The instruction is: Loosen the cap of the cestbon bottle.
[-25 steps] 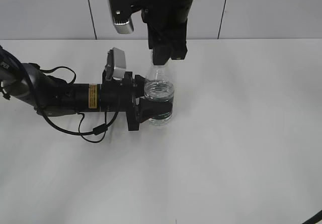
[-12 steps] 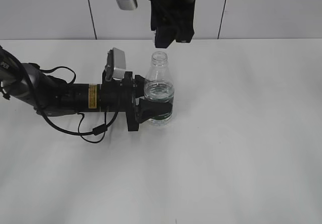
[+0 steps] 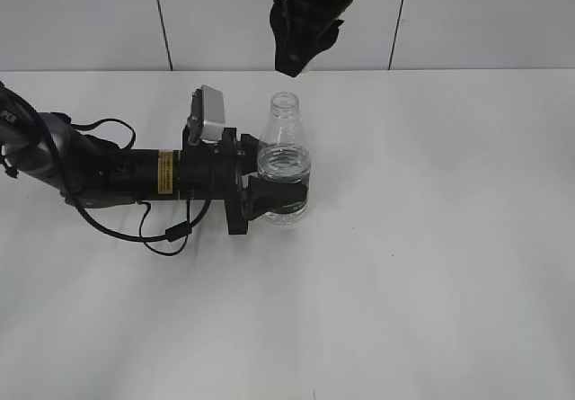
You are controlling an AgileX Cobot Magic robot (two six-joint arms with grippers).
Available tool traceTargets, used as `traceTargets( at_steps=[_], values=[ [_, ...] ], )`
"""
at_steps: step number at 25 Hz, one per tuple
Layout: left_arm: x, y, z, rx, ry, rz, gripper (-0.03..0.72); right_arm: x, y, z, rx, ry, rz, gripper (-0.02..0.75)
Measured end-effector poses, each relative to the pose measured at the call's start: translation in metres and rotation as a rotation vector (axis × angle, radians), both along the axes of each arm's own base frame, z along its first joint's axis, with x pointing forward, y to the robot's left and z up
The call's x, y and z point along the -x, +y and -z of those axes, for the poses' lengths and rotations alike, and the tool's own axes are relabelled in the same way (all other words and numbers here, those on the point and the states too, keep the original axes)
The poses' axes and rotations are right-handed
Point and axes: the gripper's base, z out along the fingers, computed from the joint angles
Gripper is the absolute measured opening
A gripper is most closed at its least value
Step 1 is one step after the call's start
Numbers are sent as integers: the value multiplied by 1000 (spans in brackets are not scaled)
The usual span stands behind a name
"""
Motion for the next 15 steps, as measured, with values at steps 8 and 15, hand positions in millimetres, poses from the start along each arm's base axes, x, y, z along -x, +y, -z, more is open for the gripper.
traceTargets(
  at_steps=[8, 15],
  values=[
    [0, 0, 0, -1, 0, 0, 409, -25, -35, -1, -86, 74, 278, 293],
    [0, 0, 0, -1, 0, 0, 409, -47, -90, 29, -85, 204, 521, 293]
  ],
)
